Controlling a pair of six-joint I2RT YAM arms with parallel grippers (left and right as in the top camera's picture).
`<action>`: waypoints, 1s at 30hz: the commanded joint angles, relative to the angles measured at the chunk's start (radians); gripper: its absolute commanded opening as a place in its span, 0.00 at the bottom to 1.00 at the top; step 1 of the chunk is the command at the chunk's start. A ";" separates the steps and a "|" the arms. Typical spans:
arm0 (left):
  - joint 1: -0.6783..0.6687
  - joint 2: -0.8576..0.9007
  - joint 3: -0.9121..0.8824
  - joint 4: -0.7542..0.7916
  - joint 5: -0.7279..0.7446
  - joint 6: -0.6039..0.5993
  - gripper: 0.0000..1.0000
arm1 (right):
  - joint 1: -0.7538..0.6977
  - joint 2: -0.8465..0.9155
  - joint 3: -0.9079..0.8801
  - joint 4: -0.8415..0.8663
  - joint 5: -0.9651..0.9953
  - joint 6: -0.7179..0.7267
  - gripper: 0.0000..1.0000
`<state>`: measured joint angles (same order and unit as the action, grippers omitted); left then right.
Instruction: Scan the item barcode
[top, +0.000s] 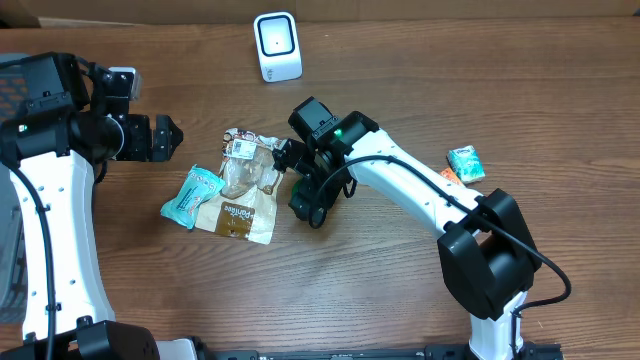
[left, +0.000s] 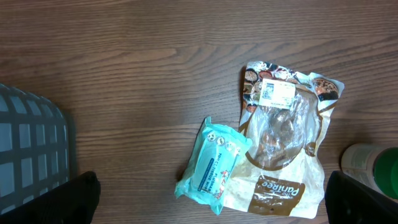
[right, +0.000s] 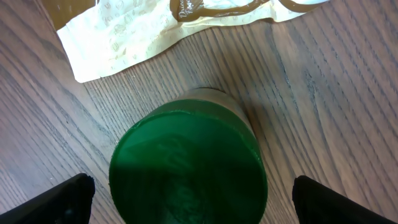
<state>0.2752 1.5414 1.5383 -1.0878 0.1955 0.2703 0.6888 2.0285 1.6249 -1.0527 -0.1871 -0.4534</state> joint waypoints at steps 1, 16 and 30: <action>-0.001 -0.005 0.023 0.000 0.011 0.014 1.00 | 0.000 0.022 0.011 0.012 -0.017 -0.013 0.99; -0.001 -0.005 0.023 0.000 0.011 0.014 1.00 | 0.000 0.039 0.011 0.034 -0.017 0.004 0.73; -0.001 -0.005 0.023 0.000 0.011 0.014 1.00 | -0.006 -0.005 0.117 -0.065 -0.098 0.227 0.46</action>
<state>0.2752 1.5414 1.5383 -1.0878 0.1955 0.2703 0.6880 2.0575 1.6669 -1.1053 -0.2199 -0.2768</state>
